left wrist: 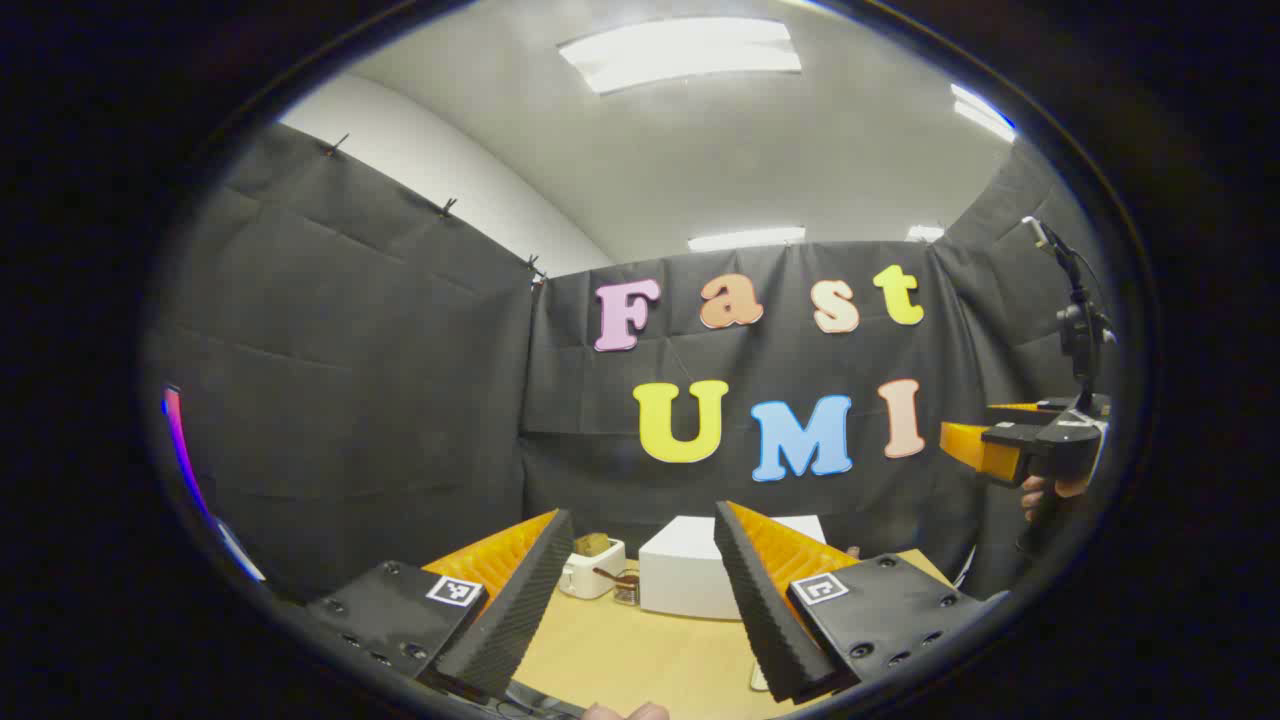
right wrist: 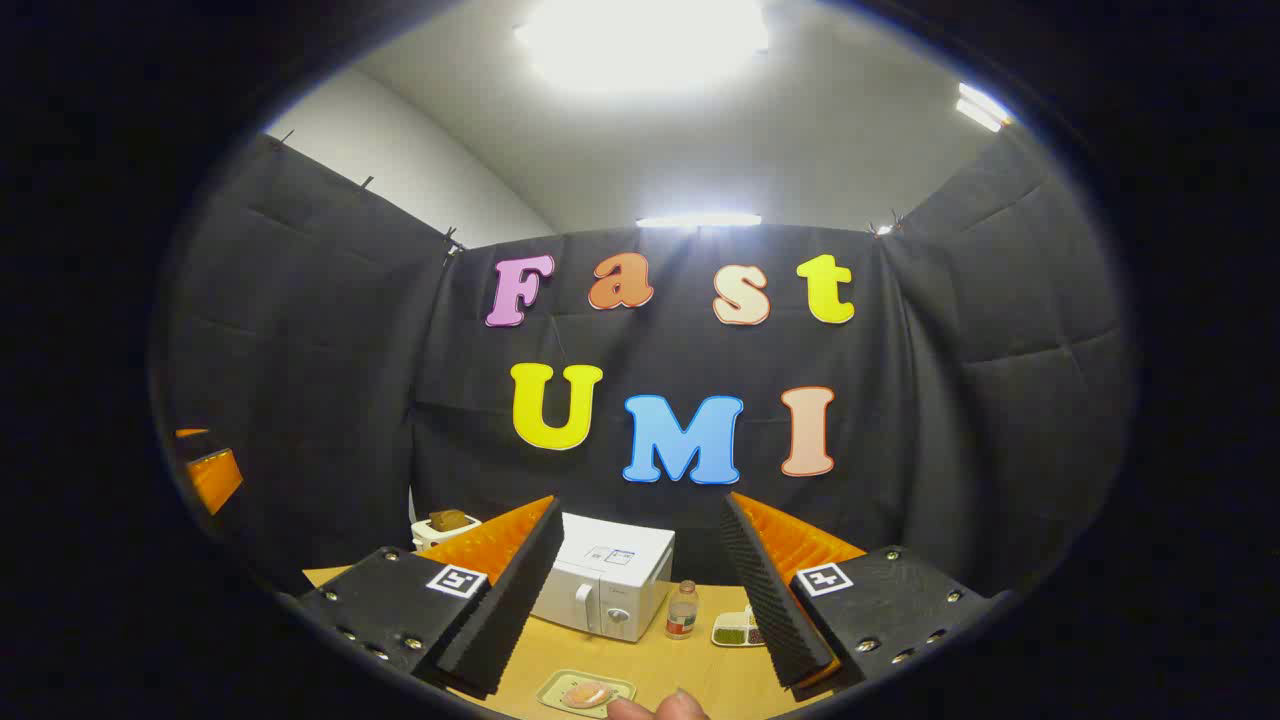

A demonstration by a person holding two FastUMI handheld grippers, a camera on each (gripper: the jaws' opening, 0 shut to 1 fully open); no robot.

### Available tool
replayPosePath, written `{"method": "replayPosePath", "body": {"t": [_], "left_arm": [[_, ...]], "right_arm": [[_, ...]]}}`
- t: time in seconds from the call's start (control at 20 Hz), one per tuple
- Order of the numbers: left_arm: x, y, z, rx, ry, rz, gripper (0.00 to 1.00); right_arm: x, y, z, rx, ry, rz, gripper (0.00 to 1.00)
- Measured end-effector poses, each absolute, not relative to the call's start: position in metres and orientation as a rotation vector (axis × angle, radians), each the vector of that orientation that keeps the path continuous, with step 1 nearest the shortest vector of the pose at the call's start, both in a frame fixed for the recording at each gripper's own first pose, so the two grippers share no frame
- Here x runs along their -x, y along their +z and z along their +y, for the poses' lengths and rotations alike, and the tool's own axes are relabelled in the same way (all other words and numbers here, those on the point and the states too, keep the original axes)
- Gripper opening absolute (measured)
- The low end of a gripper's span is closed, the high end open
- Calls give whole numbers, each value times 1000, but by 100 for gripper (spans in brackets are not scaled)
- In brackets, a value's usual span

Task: Open the microwave oven with the left hand, put the food in, and close the microwave oven.

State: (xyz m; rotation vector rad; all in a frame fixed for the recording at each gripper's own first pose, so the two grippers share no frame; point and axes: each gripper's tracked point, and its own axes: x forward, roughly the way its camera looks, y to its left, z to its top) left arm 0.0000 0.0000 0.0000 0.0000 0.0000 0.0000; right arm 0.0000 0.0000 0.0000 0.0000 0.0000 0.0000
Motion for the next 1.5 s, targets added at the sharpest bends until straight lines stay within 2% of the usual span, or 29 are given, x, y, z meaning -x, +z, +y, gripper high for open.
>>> {"method": "replayPosePath", "body": {"t": [0.95,1.5], "left_arm": [[-14,-11,-4,7,5,20,94],[-64,-58,-82,8,-80,85,94]], "right_arm": [[-13,-21,-9,-4,4,15,96],[-28,-40,-66,-52,-33,46,96]]}}
